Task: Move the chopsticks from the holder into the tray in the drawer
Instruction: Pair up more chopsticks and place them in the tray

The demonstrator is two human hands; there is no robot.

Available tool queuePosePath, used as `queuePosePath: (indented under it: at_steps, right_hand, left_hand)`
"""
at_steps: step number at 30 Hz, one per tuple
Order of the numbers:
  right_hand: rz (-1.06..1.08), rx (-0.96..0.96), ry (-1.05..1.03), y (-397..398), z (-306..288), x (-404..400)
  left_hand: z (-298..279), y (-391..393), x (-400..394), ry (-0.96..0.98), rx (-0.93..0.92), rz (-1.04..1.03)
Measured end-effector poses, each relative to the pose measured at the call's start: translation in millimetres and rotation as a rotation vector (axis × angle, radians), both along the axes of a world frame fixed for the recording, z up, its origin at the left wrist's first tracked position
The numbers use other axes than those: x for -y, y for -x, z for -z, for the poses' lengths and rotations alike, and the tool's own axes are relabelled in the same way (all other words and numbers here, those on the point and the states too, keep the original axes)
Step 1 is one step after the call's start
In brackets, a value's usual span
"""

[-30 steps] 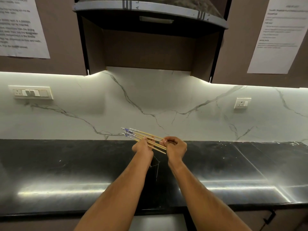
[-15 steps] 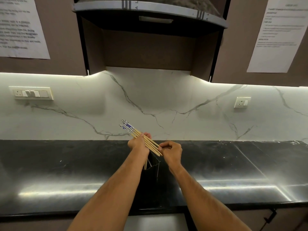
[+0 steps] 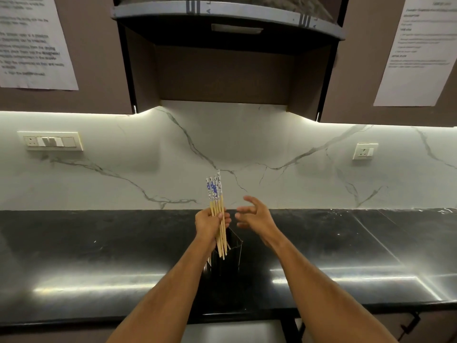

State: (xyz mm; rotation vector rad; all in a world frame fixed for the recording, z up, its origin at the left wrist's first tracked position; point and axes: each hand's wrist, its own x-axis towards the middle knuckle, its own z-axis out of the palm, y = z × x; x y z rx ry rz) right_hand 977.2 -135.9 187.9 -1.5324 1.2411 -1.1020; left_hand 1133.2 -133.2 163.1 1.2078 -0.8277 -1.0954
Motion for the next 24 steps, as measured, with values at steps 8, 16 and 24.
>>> queuePosePath:
  at_steps: [8,16,24]
  right_hand:
    - [-0.085,-0.197,0.293,-6,-33,23]
    - [-0.017,-0.267,0.304,-14,-25,23]
    - [0.017,-0.273,0.326,-21,-21,22]
  left_hand:
    - [12,-4,-16,0.008,0.153,0.302]
    - [16,-13,-19,0.015,0.239,0.402]
    - [15,-16,-19,0.014,0.242,0.435]
